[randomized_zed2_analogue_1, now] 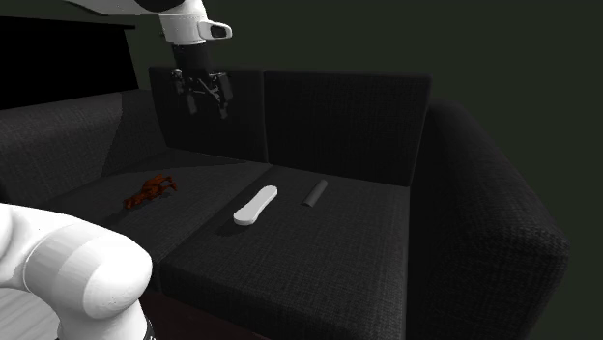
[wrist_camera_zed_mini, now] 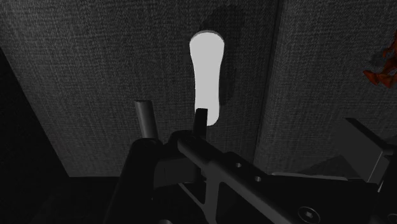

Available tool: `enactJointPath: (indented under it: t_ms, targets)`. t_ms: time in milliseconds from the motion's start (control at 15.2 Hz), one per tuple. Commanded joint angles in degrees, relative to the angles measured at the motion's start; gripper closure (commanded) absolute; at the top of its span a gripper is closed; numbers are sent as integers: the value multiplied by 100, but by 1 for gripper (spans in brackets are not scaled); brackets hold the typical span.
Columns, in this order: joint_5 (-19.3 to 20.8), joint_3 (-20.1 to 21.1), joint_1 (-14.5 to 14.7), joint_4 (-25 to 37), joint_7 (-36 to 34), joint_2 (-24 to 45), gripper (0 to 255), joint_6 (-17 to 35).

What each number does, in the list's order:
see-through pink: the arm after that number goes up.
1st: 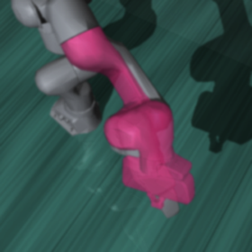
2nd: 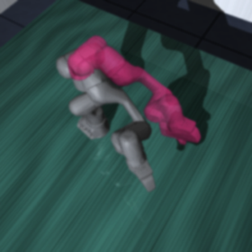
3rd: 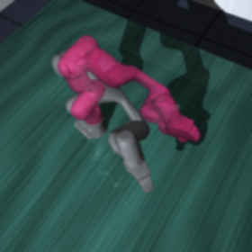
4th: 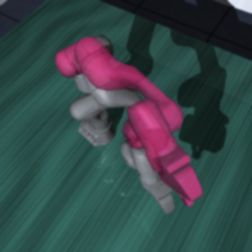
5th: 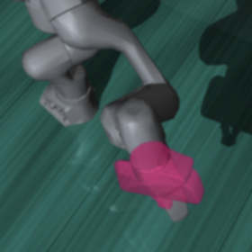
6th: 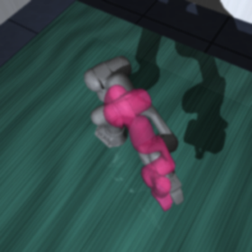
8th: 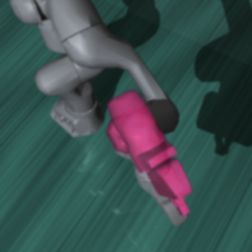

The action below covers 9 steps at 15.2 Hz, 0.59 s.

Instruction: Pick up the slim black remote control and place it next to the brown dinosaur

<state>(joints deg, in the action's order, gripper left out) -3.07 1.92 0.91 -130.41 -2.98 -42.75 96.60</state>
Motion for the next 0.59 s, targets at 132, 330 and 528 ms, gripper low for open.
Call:
enactJointPath:
  t_ms: [132, 330, 528]
  targets:
    - [46, -121, -43, -19, 140, 304, 0, 244]
    - [101, -299, -101, 3, 348, 798, 0, 595]
    - [133, -470, -154, 86, 555, 1331, 0, 924]
